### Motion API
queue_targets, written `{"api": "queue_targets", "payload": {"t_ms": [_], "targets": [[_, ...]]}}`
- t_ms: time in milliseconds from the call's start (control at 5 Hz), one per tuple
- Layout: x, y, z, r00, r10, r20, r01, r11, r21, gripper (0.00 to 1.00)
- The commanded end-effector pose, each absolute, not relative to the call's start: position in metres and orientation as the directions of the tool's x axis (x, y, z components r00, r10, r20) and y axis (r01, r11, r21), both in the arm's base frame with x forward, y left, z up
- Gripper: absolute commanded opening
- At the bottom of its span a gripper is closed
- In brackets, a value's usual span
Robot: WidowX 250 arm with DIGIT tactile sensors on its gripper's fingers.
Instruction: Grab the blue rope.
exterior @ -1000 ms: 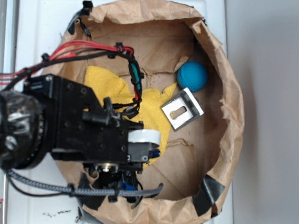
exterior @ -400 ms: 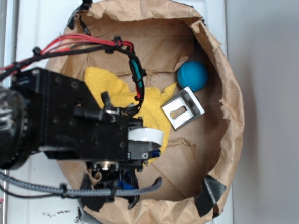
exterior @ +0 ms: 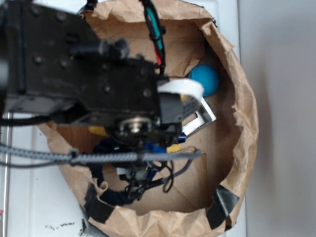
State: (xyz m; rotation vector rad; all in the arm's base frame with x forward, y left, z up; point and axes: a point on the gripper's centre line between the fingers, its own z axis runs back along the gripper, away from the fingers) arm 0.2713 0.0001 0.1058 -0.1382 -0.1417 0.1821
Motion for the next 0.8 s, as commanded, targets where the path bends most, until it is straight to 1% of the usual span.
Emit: {"api": "queue_targets", "payload": {"t_ms": [0,200,400,600], "targets": [[0.279,0.013,0.167,0.921,0.291,0.259,-0.268,0.956,-0.121,0.0],[0.281,0.013,0.181,0.913,0.322,0.249,-0.303,0.946,-0.112,0.0],[0.284,0.014,0.186,0.898,0.36,0.252,-0.347,0.933,-0.096,0.0],[0.288,0.012,0.178,0.903,0.351,0.247,-0.355,0.934,-0.029,0.0]]}}
